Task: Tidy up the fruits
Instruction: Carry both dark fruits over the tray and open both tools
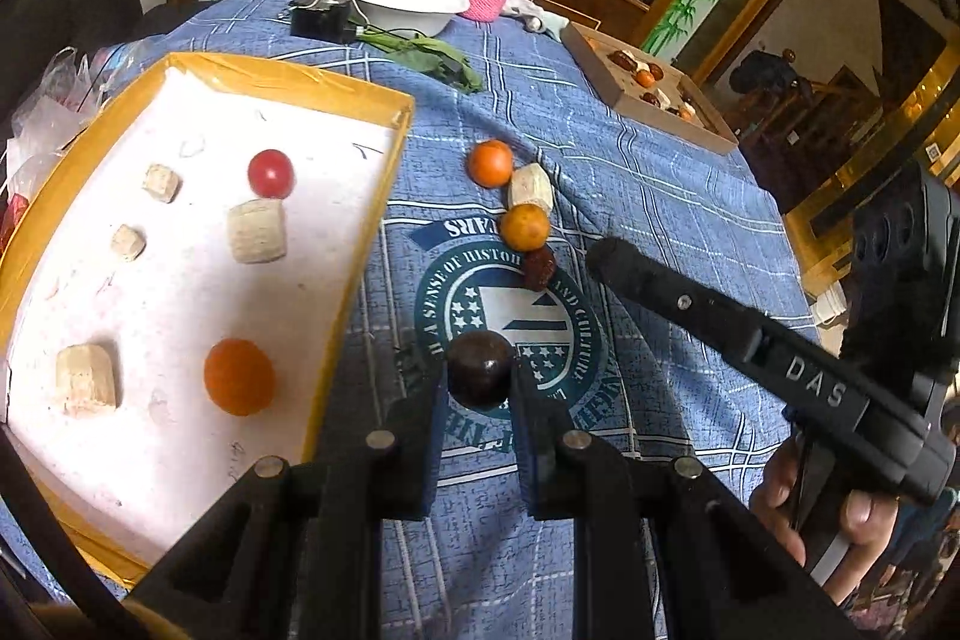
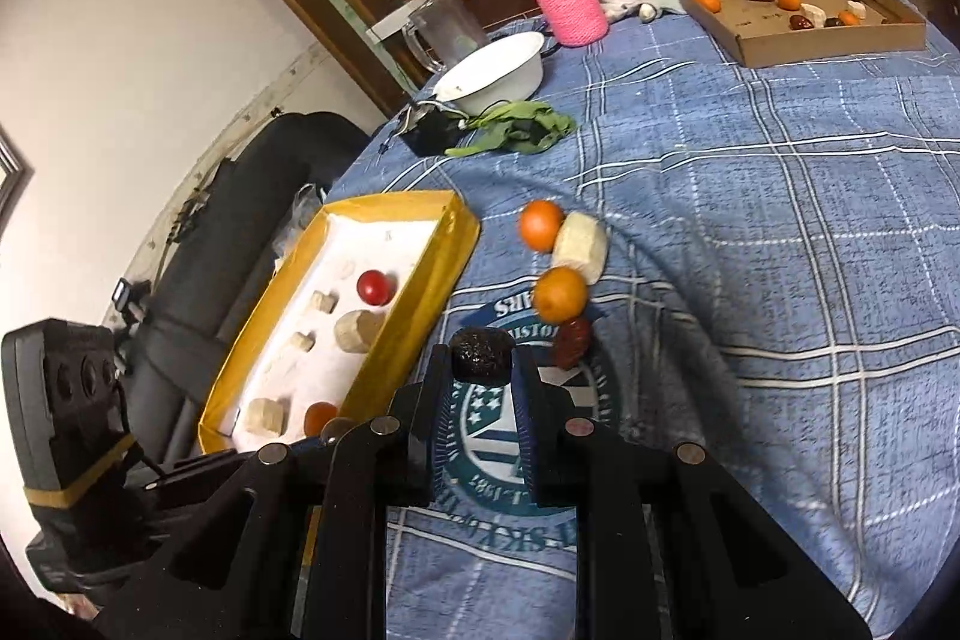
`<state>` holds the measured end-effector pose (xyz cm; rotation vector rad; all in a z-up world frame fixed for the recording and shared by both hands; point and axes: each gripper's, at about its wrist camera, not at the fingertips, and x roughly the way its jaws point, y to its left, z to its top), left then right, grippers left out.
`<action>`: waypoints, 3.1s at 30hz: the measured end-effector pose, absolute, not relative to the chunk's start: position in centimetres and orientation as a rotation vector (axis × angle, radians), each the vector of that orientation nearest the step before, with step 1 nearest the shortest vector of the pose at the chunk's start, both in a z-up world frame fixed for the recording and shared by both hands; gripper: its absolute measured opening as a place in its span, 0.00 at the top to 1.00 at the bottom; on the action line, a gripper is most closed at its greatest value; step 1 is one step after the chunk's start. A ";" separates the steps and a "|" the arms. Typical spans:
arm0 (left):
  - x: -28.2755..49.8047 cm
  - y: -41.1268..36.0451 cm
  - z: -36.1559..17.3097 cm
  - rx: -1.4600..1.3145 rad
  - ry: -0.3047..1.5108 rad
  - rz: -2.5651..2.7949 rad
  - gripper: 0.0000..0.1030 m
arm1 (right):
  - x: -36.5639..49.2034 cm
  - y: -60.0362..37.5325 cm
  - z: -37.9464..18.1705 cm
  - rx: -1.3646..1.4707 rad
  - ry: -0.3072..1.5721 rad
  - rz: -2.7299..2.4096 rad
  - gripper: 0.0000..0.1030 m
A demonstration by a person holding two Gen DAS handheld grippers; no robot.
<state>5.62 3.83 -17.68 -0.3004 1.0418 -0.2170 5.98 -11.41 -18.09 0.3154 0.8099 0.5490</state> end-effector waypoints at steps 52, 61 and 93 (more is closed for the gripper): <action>0.3 15.8 -13.4 -0.465 0.880 -0.068 0.78 | -0.6 -3.7 -15.5 0.203 0.770 0.661 0.82; 5.4 18.9 -13.6 -0.435 0.884 -0.033 0.78 | 4.4 -1.1 -15.3 0.198 0.803 0.648 0.82; 22.7 20.9 -22.7 -0.290 1.143 0.017 0.43 | 19.4 4.7 -20.1 0.154 1.015 0.531 0.65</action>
